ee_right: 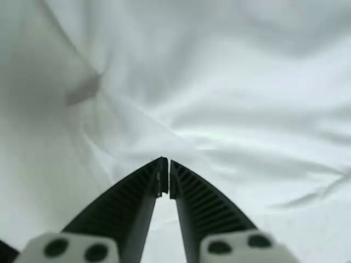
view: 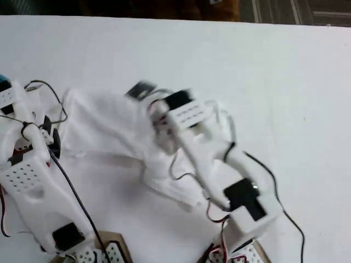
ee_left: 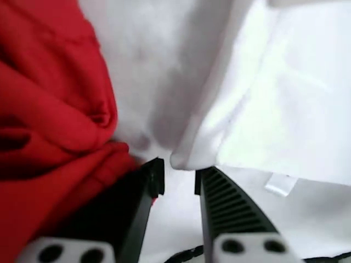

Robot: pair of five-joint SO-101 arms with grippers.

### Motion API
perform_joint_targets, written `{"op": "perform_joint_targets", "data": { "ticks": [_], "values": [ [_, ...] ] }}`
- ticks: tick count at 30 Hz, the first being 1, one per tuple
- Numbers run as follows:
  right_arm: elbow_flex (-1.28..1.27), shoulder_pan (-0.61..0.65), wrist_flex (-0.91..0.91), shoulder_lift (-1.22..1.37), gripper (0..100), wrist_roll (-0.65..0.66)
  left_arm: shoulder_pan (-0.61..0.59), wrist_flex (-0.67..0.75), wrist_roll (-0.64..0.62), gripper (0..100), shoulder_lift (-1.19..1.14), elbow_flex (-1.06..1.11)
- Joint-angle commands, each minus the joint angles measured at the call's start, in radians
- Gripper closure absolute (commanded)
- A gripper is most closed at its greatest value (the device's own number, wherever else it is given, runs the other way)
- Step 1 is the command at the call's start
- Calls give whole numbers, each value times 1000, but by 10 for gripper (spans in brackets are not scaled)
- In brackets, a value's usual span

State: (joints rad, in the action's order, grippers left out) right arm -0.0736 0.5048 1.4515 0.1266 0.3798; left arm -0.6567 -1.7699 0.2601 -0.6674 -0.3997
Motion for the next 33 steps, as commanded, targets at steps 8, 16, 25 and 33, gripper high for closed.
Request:
{"op": "perform_joint_targets", "data": {
  "ticks": [8,16,25,33],
  "values": [
    [8,-331,-308,-48,981,3,201,34,-49,884,250,-7],
    [8,-390,-489,134,981,2,259,86,-181,884,78,-154],
    [8,-409,-651,305,981,2,267,54,-175,884,-272,-479],
    [109,-470,-585,320,981,2,238,-17,-178,884,-428,-711]
  ]
}}
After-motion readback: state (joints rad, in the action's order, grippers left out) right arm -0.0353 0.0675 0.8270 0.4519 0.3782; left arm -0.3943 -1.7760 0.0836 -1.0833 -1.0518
